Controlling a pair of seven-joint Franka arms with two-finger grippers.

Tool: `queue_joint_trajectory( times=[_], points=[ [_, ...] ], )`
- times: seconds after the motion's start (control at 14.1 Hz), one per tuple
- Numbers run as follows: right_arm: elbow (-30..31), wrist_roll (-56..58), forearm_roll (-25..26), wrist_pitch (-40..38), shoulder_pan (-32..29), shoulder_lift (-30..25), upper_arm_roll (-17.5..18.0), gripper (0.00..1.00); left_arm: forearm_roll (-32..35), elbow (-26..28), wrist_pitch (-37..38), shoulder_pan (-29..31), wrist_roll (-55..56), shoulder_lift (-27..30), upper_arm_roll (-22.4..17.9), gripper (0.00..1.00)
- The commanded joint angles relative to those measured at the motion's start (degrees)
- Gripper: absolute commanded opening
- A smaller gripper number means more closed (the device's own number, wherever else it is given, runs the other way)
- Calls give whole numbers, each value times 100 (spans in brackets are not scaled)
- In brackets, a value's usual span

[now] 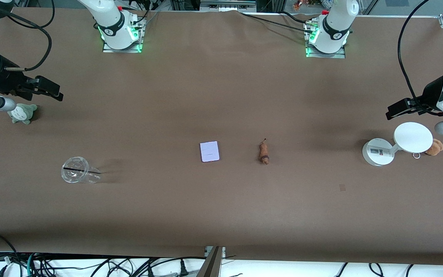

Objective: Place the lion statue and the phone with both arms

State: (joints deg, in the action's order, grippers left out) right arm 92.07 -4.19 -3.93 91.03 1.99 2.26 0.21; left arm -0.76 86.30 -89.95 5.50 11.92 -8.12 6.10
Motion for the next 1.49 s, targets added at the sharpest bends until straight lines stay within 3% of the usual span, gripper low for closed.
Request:
queue_joint_trajectory(
  times=[0.0,0.42,1.42],
  points=[
    [39,-3,-12,12,-58,-51,40,100,-83,-210,145,4,-75,-120,-12,100],
    [39,-3,-12,12,-58,-51,40,100,-65,-482,197,4,-75,-207,-12,100],
    [39,-3,-12,3,-67,-15,31,100,-39,-483,206,4,-111,-445,-48,100]
  ],
)
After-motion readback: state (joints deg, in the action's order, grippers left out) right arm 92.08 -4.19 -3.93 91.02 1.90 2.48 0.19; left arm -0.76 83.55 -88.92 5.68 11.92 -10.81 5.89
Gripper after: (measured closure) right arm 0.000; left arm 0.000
